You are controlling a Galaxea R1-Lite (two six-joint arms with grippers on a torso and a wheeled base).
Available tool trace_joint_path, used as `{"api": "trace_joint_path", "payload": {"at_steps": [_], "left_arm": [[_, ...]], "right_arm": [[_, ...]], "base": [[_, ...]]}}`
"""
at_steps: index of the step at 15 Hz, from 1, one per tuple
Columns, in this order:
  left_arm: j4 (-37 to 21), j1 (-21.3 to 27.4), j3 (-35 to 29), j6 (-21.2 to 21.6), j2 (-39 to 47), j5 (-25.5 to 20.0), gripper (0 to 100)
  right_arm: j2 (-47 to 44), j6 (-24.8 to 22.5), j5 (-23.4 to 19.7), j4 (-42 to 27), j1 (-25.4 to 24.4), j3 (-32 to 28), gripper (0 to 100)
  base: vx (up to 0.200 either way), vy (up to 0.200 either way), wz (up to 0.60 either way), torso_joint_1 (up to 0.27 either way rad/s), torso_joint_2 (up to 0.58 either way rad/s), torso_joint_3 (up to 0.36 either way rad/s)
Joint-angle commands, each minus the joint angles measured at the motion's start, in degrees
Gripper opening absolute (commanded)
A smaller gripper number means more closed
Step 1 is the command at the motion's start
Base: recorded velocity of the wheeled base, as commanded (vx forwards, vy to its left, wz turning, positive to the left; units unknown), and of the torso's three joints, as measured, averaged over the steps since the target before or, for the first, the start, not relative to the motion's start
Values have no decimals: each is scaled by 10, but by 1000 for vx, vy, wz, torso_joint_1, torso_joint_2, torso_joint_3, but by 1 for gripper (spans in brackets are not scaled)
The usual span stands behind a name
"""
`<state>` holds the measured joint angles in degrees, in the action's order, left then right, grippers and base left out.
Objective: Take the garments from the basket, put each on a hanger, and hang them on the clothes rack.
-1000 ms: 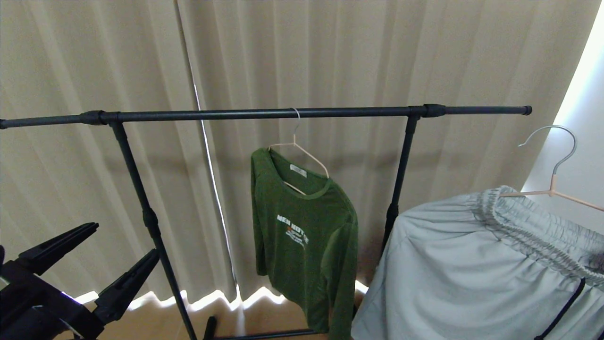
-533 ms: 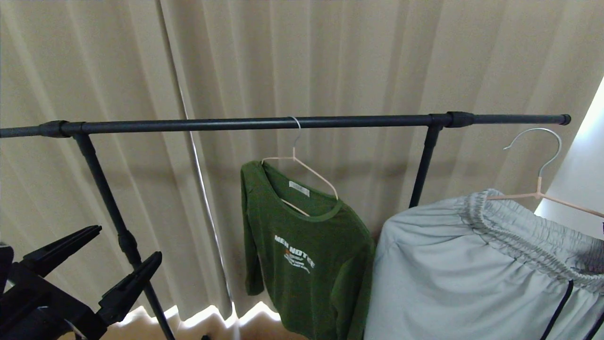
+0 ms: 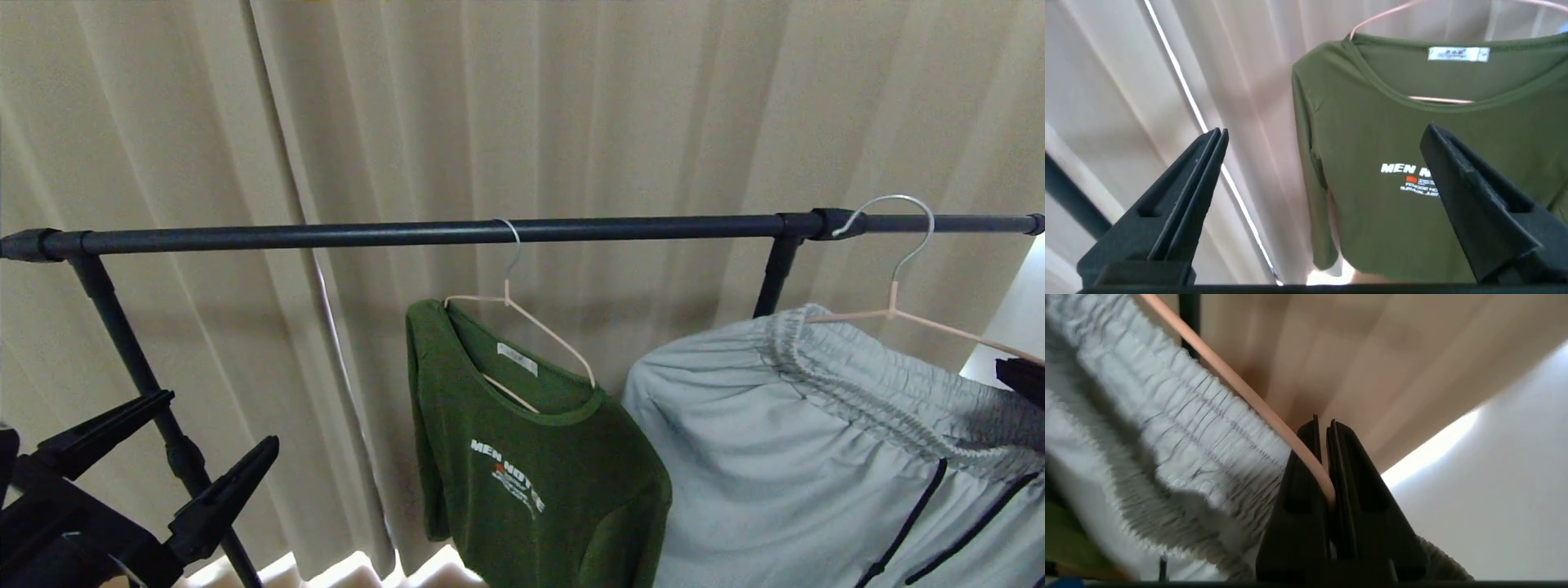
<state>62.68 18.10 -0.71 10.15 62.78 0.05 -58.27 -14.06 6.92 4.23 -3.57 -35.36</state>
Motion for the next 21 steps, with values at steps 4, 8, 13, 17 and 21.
{"api": "trace_joint_path", "payload": {"at_steps": [4,8,13,17,21], "left_arm": [[0,0,0,0,-1,0,100],[0,0,1,0,-1,0,100],[0,0,1,0,-1,0,100],[0,0,1,0,-2,0,100],[0,0,1,0,1,0,100]], "right_arm": [[-131,24,20,66,-65,-56,0],[-214,31,55,68,-101,-108,0],[-267,32,79,88,-121,-125,0],[-282,32,80,104,-135,-122,0],[-286,33,79,105,-159,-120,0]], "base": [[0,0,0,0,0,0],[0,0,0,0,0,0],[0,0,0,0,0,0],[0,0,0,0,0,0],[0,0,0,0,0,0]]}}
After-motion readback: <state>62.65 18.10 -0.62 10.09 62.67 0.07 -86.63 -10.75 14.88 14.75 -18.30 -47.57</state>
